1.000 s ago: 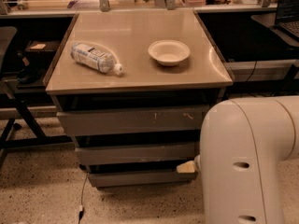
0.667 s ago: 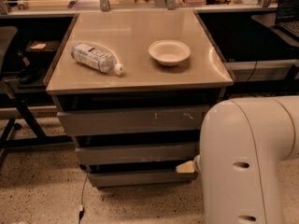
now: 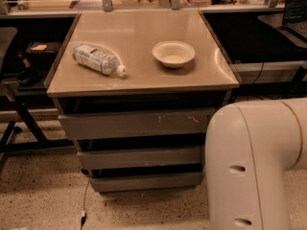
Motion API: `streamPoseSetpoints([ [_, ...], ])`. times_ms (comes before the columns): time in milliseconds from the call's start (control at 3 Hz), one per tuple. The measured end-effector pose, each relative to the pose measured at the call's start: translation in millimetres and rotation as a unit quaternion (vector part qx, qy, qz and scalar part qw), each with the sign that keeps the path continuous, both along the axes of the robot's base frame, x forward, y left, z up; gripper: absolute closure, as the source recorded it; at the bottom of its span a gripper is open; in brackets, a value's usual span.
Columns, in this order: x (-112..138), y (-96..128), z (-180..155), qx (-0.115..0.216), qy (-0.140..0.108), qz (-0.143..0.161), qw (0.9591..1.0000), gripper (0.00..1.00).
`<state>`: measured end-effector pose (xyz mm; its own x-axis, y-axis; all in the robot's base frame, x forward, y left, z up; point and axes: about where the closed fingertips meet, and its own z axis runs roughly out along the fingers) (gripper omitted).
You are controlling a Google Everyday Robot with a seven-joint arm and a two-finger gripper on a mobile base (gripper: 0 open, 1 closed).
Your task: Close bottom drawer
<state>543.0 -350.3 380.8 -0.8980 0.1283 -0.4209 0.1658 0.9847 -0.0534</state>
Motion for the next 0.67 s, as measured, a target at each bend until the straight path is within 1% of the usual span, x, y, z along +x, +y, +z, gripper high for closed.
streamPoseSetpoints([
  [333, -93.4, -102.3, 22.8, -0.050, 0.015, -0.181, 0.9822, 0.00],
  [667, -128.0, -135.9, 37.6, -0.071, 0.021, -0.229, 0.9706, 0.00],
])
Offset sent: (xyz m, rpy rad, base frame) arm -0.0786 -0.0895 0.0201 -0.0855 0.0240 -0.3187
